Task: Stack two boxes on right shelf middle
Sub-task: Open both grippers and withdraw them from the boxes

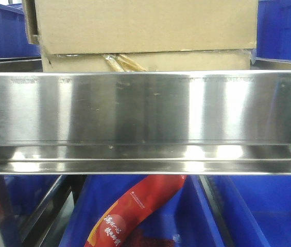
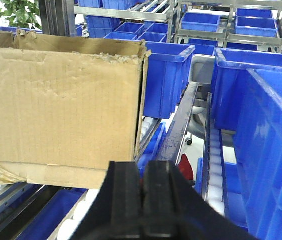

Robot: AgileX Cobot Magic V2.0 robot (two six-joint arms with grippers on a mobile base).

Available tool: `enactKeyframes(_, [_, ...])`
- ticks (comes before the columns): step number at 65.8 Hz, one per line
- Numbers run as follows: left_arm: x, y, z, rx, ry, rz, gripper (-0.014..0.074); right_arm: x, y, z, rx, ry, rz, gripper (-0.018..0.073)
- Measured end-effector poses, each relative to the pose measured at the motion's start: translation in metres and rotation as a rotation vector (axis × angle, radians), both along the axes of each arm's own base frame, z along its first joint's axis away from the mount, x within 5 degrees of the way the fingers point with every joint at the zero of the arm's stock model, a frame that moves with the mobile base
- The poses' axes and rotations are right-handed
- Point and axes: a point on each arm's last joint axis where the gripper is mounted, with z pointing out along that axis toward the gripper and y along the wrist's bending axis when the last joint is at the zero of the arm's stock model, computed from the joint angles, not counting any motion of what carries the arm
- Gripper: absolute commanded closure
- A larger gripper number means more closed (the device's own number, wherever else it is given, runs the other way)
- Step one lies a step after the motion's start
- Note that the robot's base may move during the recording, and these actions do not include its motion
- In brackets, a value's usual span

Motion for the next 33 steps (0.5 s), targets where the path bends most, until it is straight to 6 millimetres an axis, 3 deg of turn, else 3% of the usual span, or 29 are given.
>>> enactKeyframes(33, [0.0000,0.0000,0.0009,0.000,-0.010,0.000,0.0707,0.0000,0.0000,0.0002,0.001,-0.002,0.000,0.0712])
